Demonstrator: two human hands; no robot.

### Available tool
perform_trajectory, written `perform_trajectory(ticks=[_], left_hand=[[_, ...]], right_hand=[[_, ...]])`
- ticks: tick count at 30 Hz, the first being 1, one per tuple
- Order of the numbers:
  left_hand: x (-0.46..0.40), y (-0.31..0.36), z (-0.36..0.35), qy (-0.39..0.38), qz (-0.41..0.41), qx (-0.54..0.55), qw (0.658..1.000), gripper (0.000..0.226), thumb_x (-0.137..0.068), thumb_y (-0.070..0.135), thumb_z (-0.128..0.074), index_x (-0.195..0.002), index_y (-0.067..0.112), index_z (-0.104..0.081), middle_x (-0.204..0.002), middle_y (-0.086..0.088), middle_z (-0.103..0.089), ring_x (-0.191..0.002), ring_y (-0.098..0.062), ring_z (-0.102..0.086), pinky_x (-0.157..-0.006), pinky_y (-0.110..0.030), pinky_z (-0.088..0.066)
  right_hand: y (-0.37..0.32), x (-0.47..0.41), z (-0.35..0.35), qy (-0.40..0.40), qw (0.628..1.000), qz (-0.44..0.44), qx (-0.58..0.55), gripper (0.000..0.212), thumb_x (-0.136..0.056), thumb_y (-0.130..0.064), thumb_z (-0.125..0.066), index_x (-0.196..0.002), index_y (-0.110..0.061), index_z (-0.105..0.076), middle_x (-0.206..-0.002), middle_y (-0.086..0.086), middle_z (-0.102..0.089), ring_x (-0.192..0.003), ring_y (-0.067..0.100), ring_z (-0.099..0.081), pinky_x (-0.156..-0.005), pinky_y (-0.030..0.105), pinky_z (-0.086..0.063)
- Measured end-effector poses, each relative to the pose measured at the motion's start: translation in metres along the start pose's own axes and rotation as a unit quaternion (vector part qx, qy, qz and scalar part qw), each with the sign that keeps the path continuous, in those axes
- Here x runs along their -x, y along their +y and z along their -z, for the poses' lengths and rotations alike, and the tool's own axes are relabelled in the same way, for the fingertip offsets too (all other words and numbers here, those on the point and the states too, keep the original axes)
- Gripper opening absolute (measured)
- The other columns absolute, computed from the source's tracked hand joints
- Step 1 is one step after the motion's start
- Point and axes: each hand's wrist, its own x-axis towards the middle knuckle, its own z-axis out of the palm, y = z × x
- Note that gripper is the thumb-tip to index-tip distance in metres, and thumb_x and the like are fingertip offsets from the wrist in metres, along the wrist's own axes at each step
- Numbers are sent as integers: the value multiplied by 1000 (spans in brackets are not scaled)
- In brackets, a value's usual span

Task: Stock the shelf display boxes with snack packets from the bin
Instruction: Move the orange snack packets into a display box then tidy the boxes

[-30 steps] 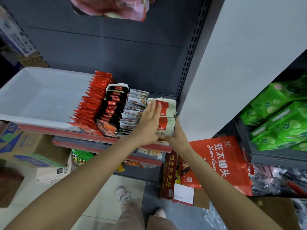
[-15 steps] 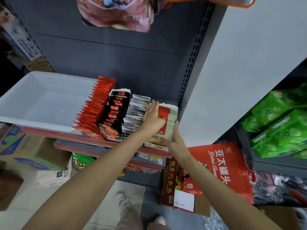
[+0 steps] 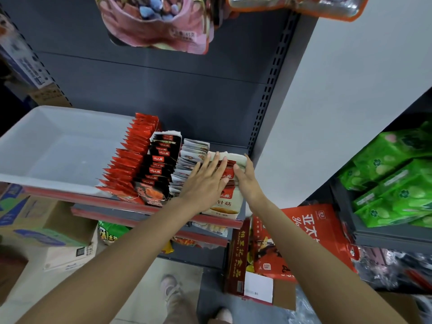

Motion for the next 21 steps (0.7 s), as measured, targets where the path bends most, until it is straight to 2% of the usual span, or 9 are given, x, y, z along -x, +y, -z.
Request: perform_trajectory(ticks=[1, 4, 5, 8, 10, 13, 15, 18, 21], left_hand=[[1, 0, 0, 5, 2, -12, 1000, 56, -102, 40, -12, -149, 20, 11, -157, -1, 19, -143, -16, 20, -115, -34, 11], [0, -6, 5, 27, -38, -51, 998, 55, -103, 38, -16, -151, 20, 4, -157, -2, 16, -144, -17, 19, -115, -35, 11], [-4, -9, 7, 25, -49, -59, 997, 54, -103, 38, -17, -151, 22, 2, -157, -1, 16, -144, -18, 19, -115, -36, 11], [-21, -14, 10, -16, -21, -44, 999, 53, -102, 43, -15, -149, 33, 5, -156, 0, 21, -143, -20, 22, -116, -41, 10], [-27, -9, 8, -23, 3, -2, 1000, 51, -102, 41, -17, -148, 37, 4, -157, -1, 18, -144, -21, 18, -117, -43, 5], [-29, -5, 7, 65, 25, 49, 996, 51, -102, 31, -34, -149, 36, -16, -158, -2, -15, -144, -22, -13, -115, -41, -15], [-33, -9, 10, 95, 28, 66, 993, 54, -98, 29, -44, -148, 31, -23, -153, -2, -28, -139, -20, -24, -112, -38, -22], [-31, -12, 10, 105, -9, 34, 994, 56, -100, 29, -40, -150, 24, -17, -157, -3, -19, -144, -20, -14, -117, -35, -13], [-20, -17, 3, 66, -34, 11, 997, 52, -102, 39, -24, -150, 31, -7, -159, -1, 0, -146, -19, 5, -120, -39, -1]], right_hand=[[0, -3, 1, -4, 1000, -4, 14, 63, -90, -49, -49, -143, -25, -26, -135, 11, -48, -114, 24, -58, -93, 42, -52], [-11, 1, 6, -4, 1000, -4, -18, 26, -99, -31, -43, -124, -23, -40, -117, 12, -59, -92, 18, -66, -72, 24, -57], [-11, 2, 9, -18, 999, -12, -38, 22, -100, -30, -41, -121, -23, -42, -112, 9, -62, -89, 16, -66, -70, 21, -56], [-7, 6, 25, -78, 994, -22, -69, 32, -96, -29, -49, -127, -23, -45, -113, 4, -66, -99, 17, -66, -80, 26, -55], [-8, 4, 28, -71, 996, -22, -47, 32, -95, -25, -53, -126, -19, -48, -113, 5, -66, -98, 18, -67, -83, 28, -56], [-13, -6, 20, -3, 999, -7, 38, 16, -95, -26, -53, -108, -16, -54, -105, 9, -66, -92, 23, -67, -88, 43, -54], [-11, -10, 15, 28, 996, -1, 84, 13, -95, -29, -53, -102, -18, -55, -104, 10, -66, -94, 26, -66, -90, 50, -51], [-7, -9, 16, 14, 999, -18, 25, 8, -97, -29, -49, -103, -26, -53, -107, 8, -66, -96, 24, -66, -89, 47, -53], [-8, -3, 12, -32, 996, -64, -61, 24, -101, -34, -37, -124, -28, -43, -107, 6, -65, -92, 19, -66, -79, 37, -55]])
